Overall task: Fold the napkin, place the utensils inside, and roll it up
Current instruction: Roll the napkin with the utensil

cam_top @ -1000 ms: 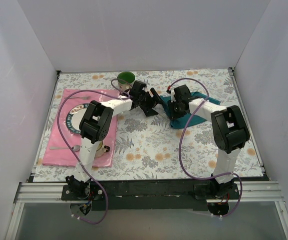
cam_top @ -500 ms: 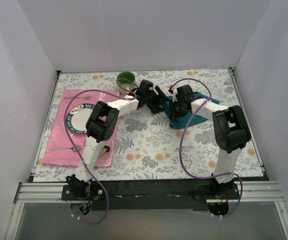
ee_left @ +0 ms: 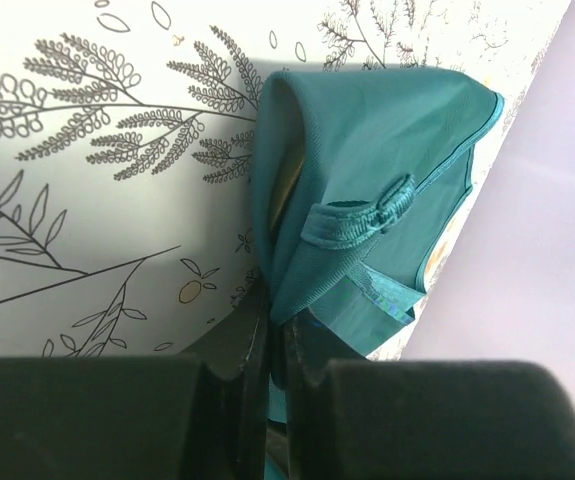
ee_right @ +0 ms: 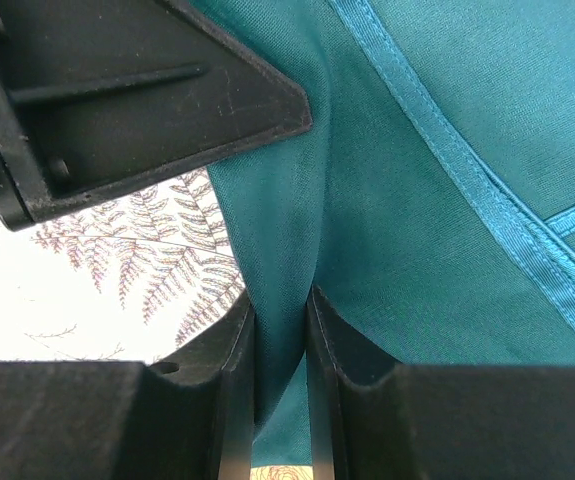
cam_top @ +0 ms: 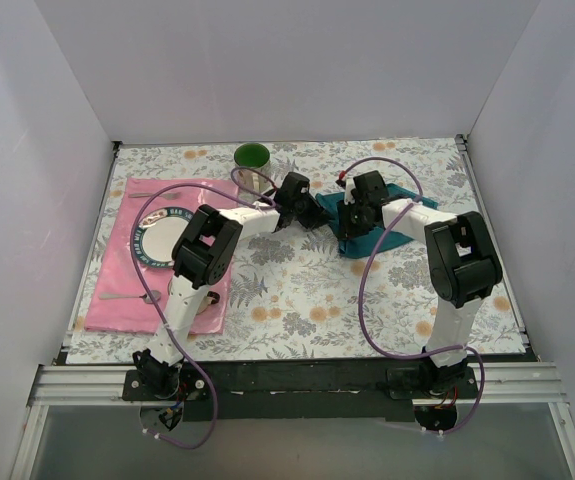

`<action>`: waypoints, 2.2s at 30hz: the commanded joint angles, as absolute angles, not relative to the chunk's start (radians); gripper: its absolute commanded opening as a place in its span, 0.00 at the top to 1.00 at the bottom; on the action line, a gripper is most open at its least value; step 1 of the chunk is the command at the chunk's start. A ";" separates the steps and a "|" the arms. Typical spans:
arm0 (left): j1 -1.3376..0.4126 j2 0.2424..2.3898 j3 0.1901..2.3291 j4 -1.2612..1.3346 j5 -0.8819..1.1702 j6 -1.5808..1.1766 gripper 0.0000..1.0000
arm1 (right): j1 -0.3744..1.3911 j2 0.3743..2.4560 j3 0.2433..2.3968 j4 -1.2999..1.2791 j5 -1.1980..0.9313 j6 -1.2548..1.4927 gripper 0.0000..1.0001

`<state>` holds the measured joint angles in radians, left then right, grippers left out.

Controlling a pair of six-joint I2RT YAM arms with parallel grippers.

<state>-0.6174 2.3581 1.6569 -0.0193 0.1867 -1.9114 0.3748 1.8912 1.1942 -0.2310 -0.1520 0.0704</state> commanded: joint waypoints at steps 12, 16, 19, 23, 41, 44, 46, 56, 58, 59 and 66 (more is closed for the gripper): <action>-0.641 2.270 1.614 -0.236 0.124 -1.881 1.00 | 0.541 1.707 1.102 -0.350 0.199 0.048 0.44; -0.644 2.257 1.603 -0.265 0.147 -1.904 1.00 | 0.586 1.648 1.034 -0.285 0.262 0.041 0.28; -0.644 2.237 1.582 -0.273 0.150 -1.916 1.00 | 0.621 1.626 0.991 -0.230 0.310 0.020 0.26; -0.644 2.229 1.585 -0.305 0.176 -1.940 1.00 | 0.664 1.629 0.956 -0.157 0.343 0.003 0.27; -0.617 2.229 1.586 -0.336 0.258 -1.973 1.00 | 0.775 1.827 0.959 -0.015 0.706 -0.067 0.42; -0.614 2.232 1.589 -0.334 0.270 -1.967 1.00 | 0.776 1.862 0.989 -0.032 0.726 -0.078 0.56; -0.606 2.229 1.588 -0.333 0.268 -1.956 1.00 | 0.775 1.881 1.003 -0.046 0.723 -0.087 0.67; -0.581 2.232 1.598 -0.287 0.272 -1.803 0.98 | 0.723 1.931 1.097 -0.185 0.485 -0.046 0.99; -0.578 2.246 1.621 -0.282 0.290 -1.772 0.92 | 0.697 1.936 1.126 -0.218 0.364 -0.022 0.99; -0.578 2.247 1.626 -0.279 0.290 -1.741 0.89 | 0.665 1.936 1.132 -0.244 0.310 -0.015 0.99; -0.575 2.189 1.595 -0.222 0.258 -1.629 0.54 | 0.568 1.898 1.143 -0.278 -0.032 -0.008 0.99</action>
<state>-0.5793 2.2616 1.6165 -0.2024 0.3004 -1.7470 0.6125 1.8835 1.1519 -0.1448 0.2657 -0.0444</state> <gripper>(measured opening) 0.393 0.036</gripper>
